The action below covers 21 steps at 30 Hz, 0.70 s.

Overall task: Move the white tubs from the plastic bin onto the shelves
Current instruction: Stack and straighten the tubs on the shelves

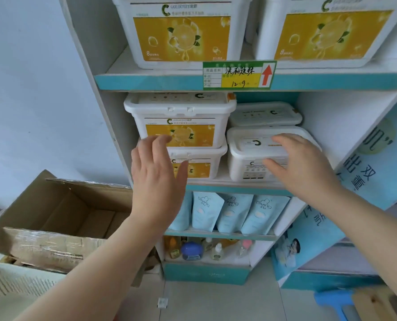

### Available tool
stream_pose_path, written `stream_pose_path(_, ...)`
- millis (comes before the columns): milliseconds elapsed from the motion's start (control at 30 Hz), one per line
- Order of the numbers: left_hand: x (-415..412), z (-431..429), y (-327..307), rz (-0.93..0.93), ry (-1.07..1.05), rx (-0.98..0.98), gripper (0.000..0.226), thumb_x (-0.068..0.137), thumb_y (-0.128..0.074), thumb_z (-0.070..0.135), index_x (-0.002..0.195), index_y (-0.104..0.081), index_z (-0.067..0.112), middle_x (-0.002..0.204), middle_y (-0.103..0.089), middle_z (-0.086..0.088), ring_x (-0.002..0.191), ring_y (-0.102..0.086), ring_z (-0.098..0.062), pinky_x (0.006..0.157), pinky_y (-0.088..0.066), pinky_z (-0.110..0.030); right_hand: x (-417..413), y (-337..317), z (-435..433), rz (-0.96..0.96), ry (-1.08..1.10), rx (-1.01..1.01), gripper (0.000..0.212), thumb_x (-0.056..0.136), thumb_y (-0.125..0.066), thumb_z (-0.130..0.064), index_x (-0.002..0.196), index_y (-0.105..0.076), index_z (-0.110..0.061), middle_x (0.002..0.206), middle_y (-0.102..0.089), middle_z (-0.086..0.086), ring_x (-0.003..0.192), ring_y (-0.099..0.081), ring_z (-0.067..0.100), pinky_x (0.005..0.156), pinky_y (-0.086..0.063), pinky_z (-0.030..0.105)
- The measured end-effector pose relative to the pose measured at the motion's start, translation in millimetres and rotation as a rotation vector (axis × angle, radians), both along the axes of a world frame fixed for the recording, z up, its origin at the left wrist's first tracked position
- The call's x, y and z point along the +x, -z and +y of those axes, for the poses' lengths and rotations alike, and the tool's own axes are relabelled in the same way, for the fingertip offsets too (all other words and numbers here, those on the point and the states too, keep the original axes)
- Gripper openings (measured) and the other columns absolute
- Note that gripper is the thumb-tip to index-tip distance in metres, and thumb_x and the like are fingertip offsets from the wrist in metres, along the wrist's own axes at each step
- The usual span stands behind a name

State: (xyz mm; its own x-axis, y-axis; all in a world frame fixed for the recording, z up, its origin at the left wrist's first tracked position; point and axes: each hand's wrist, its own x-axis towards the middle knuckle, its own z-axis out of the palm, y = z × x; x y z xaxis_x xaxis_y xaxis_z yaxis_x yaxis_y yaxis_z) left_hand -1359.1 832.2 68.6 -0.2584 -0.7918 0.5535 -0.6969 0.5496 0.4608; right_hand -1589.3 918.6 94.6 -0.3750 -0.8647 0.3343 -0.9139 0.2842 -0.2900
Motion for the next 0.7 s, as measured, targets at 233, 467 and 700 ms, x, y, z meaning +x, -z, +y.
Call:
stream_pose_path(233,-81,12,-10,-0.315,0.236,-0.016,0.047,0.093,-0.057,0.028,0.136,-0.046,0.015,0.128,-0.052,-0.005,0.118,-0.041,-0.029,0.098,-0.034,-0.037,-46,6,18,0.259,0.091,0.185,0.03,0.081,-0.057,0.004,0.11,-0.061,-0.001,0.11,-0.06,0.018,0.097,-0.054,0.034,0.082,-0.047,0.038)
stream_pose_path(467,-111,7,-12,-0.278,0.157,0.019,0.039,0.096,-0.052,0.035,0.129,-0.055,0.014,0.132,-0.05,-0.008,0.119,-0.04,-0.029,0.101,-0.032,-0.037,-52,-2,20,0.297,-0.009,-0.124,0.02,0.086,-0.064,-0.012,0.104,-0.065,-0.003,0.102,-0.061,0.014,0.099,-0.053,0.034,0.09,-0.04,0.043)
stream_pose_path(700,-112,17,-9,-0.224,0.3,0.146,0.047,0.096,-0.049,0.037,0.136,-0.049,0.011,0.129,-0.054,-0.01,0.118,-0.046,-0.029,0.099,-0.037,-0.036,-38,-7,39,-0.208,-0.028,-0.227,0.026,0.081,-0.072,-0.024,0.106,-0.071,-0.015,0.12,-0.046,0.005,0.123,-0.04,0.025,0.099,-0.025,0.019)
